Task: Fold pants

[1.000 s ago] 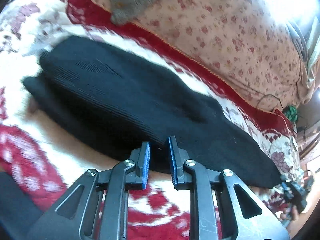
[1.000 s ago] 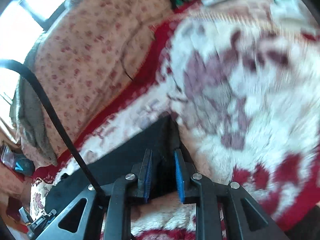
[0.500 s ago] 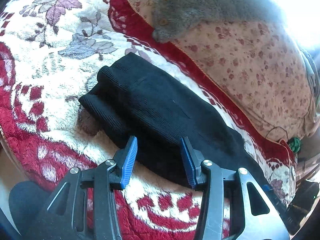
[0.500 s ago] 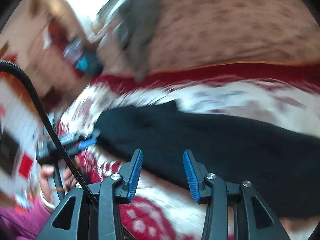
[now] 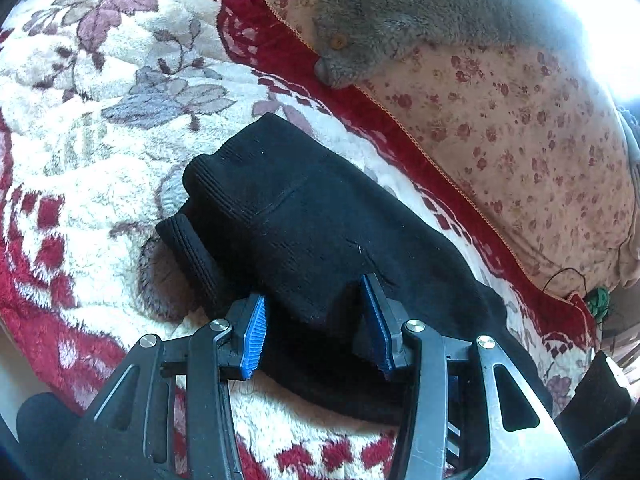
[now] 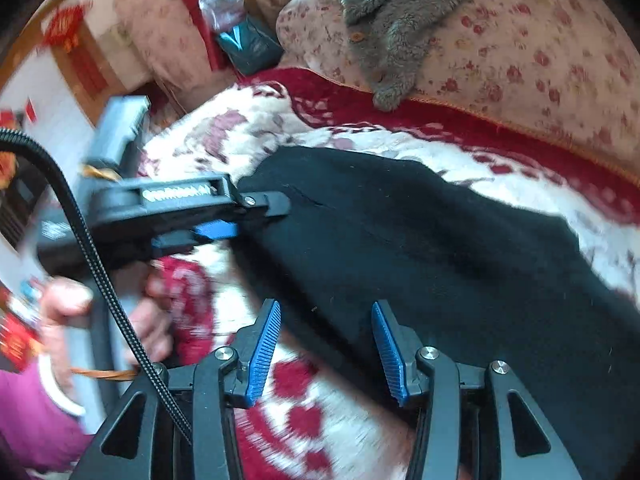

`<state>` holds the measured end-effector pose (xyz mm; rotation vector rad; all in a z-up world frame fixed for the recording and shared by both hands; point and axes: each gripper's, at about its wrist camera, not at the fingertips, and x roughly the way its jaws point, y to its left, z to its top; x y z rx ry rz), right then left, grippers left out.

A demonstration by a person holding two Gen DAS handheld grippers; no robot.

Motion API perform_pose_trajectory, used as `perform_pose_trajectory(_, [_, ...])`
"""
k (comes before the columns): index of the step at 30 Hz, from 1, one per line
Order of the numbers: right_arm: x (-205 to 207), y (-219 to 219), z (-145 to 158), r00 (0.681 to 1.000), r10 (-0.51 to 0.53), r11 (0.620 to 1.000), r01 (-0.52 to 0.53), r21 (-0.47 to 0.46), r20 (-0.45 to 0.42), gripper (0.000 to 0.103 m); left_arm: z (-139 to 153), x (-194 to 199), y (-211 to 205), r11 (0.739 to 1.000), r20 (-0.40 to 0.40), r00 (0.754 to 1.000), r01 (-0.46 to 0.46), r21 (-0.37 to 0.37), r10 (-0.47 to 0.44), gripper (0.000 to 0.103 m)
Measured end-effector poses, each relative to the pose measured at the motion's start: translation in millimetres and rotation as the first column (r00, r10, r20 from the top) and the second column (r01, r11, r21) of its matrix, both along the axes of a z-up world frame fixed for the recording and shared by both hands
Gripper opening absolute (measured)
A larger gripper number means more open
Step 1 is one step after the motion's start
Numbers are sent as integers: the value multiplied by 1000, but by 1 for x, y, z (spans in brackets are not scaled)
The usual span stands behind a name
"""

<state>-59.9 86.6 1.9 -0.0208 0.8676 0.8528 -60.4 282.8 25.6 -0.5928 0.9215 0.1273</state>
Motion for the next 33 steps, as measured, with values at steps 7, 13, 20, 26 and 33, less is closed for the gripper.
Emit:
perform_pose_trajectory(7, [-2,9,8,992,9,993,6,-117,128,8,3,-1,-1,998,64,998,3,57,-7,16])
perform_pose_trajectory(13, [-9,1,25,998,29,1000,-29,-7,61,6,22,-20,9,999,123,992,20,46,-26,9])
perform_pose_trajectory(20, [-21,18,14,997,55,998,-53,-32,52,6,5,-25,8,996,53,998,22,81,-27,9])
perform_pose_trajectory(26, [-12,-2,13,999,-12,999,13,47,-33,22,-3,-26,6,994,41,999,20,104,-24,9])
perform_pose_trajectory(33, [-18,-19,20,999,-40,999,40,19,25,48,2,-31,7,994,49,999,16,110,-21,9])
